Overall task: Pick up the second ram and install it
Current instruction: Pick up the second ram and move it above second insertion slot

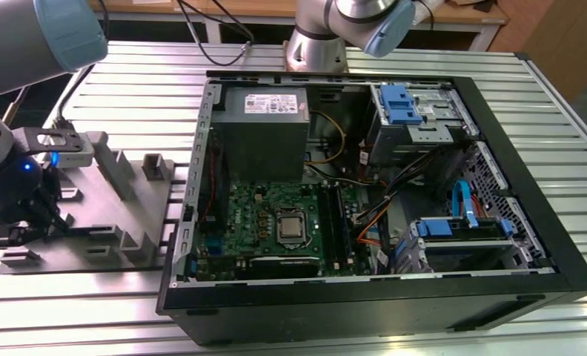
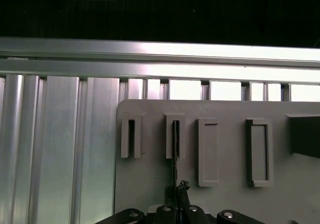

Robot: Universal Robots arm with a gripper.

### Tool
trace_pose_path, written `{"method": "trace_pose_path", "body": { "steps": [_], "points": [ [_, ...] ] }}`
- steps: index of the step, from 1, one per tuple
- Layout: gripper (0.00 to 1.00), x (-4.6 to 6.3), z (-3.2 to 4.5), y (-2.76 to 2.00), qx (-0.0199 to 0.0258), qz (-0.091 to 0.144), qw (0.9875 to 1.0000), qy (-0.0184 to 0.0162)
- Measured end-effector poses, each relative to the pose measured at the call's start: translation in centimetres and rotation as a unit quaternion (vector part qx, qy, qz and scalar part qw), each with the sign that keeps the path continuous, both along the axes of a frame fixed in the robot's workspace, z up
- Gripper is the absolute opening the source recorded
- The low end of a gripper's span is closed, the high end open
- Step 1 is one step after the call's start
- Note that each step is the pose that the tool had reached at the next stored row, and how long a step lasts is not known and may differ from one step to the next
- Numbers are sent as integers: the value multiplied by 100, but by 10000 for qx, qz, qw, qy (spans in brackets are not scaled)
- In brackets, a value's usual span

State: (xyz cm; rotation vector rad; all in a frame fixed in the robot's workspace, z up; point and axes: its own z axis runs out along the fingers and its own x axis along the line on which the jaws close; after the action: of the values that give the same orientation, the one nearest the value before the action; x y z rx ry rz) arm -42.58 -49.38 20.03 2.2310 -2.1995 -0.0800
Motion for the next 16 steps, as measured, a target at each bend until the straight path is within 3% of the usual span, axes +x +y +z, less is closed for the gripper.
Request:
{"method": "trace_pose_path", "body": {
  "steps": [4, 7, 16],
  "points": [
    [11, 0, -1, 0, 0, -18, 10000, 0],
    [11, 0, -4, 0, -1, -164, 9999, 1],
    [11, 0, -5, 0, 0, -172, 9999, 0]
  ]
}}
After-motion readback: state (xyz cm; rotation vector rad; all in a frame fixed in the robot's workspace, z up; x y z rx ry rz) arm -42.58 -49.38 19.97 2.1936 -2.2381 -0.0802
